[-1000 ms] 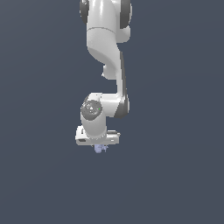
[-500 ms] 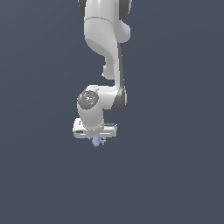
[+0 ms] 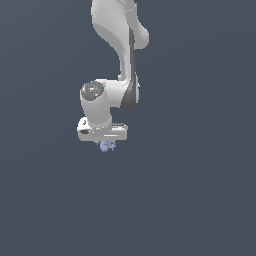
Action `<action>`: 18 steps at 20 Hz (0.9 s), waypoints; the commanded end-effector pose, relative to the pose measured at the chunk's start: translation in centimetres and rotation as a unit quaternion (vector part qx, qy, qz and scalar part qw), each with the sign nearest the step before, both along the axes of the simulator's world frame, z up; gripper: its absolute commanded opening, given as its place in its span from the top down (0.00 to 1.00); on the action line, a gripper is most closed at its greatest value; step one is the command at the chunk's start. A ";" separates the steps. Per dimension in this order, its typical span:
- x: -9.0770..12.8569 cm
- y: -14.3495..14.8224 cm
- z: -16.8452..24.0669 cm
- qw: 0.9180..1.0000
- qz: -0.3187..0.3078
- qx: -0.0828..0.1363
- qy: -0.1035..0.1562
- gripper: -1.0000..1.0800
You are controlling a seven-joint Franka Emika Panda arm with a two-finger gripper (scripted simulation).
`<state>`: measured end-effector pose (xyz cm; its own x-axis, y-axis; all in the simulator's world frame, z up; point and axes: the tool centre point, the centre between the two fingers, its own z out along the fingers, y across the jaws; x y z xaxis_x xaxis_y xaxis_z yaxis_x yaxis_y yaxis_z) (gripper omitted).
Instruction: Pick up the object and move it to a goal position.
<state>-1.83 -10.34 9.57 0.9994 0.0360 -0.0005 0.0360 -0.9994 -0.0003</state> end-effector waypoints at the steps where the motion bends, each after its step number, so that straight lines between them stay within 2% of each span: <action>1: -1.8 -0.8 1.1 1.000 0.000 0.000 0.000 1.00; 10: -8.1 -3.6 5.2 1.000 0.000 0.000 0.000 1.00; 18: -11.7 -5.3 7.6 1.000 0.000 0.001 0.000 1.00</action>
<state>-12.91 -15.43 16.84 0.9994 0.0350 0.0007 0.0350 -0.9994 -0.0012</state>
